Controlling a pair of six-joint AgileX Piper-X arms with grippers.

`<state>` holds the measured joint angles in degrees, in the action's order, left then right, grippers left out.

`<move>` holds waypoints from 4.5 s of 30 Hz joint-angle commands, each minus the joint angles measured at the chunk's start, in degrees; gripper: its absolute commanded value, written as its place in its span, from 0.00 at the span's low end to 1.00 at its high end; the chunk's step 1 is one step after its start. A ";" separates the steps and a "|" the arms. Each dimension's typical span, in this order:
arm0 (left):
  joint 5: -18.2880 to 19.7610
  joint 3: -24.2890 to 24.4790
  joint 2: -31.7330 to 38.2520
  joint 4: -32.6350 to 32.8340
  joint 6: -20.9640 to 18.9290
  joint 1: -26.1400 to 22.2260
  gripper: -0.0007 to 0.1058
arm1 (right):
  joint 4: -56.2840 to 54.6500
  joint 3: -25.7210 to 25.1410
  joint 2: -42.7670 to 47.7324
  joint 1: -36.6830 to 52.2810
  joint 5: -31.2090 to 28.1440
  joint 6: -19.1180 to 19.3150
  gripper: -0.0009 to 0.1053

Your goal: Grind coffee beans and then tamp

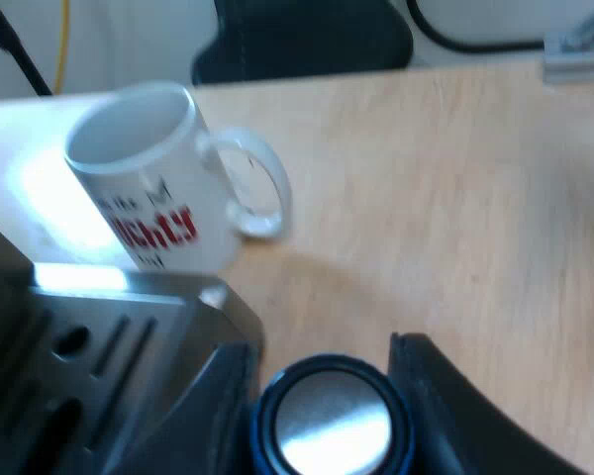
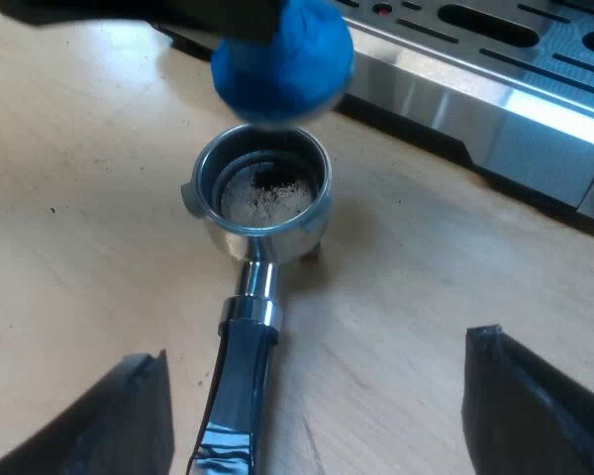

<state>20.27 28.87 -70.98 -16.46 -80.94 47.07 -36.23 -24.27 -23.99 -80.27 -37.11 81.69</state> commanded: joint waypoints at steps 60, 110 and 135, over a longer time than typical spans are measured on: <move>-4.82 -9.04 11.73 14.74 -7.56 -16.42 0.11 | 27.59 -0.02 -16.53 0.16 7.35 18.31 0.60; -5.45 -11.02 32.93 22.00 -7.89 -16.42 0.56 | 25.67 -5.68 -21.71 0.16 10.46 4.22 0.60; -10.19 2.36 41.64 39.27 -14.42 -16.42 0.56 | 2.35 -23.40 -21.71 20.79 25.99 3.93 0.60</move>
<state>11.35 30.85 -29.80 22.68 -94.52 30.70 -33.24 -47.10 -45.69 -59.57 -12.22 85.01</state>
